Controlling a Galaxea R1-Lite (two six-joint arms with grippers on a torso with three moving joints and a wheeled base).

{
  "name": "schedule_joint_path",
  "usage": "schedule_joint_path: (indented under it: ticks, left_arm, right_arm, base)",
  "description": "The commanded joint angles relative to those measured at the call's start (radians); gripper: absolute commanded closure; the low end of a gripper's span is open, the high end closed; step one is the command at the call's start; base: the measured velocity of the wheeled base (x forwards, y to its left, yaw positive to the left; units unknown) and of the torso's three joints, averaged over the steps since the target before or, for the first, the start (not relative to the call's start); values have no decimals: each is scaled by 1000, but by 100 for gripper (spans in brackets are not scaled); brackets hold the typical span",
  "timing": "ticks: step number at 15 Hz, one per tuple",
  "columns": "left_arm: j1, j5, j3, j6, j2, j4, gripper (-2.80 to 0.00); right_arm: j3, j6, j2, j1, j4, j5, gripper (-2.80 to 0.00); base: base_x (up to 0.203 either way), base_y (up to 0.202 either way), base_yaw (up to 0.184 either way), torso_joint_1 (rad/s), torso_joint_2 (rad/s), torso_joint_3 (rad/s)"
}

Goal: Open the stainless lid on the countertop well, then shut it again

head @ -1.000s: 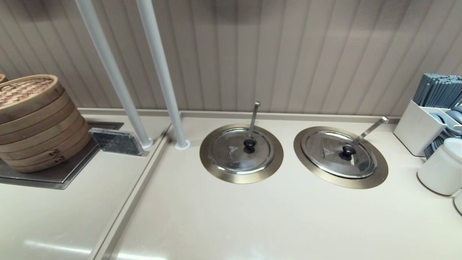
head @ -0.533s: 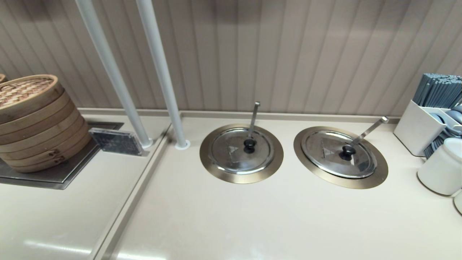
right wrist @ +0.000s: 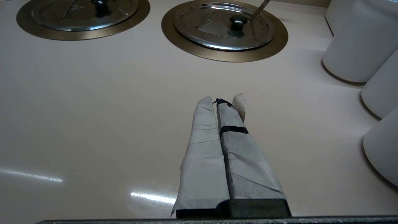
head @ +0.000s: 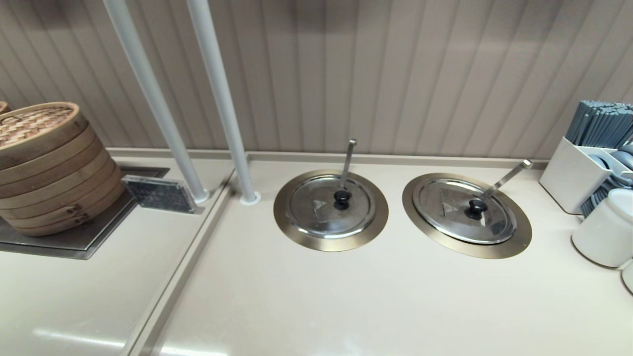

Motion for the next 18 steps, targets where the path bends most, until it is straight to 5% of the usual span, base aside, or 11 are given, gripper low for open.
schedule_joint_path:
  ticks: [1, 18]
  left_arm:
    - [0, 0, 1, 0, 0, -1, 0]
    - [0, 0, 1, -1, 0, 0, 0]
  right_arm:
    - [-2, -1, 2, 0, -1, 1, 0]
    - [-1, -1, 2, 0, 0, 1, 0]
  base:
    - [0, 0, 0, 0, 0, 0]
    - [0, 0, 0, 0, 0, 0]
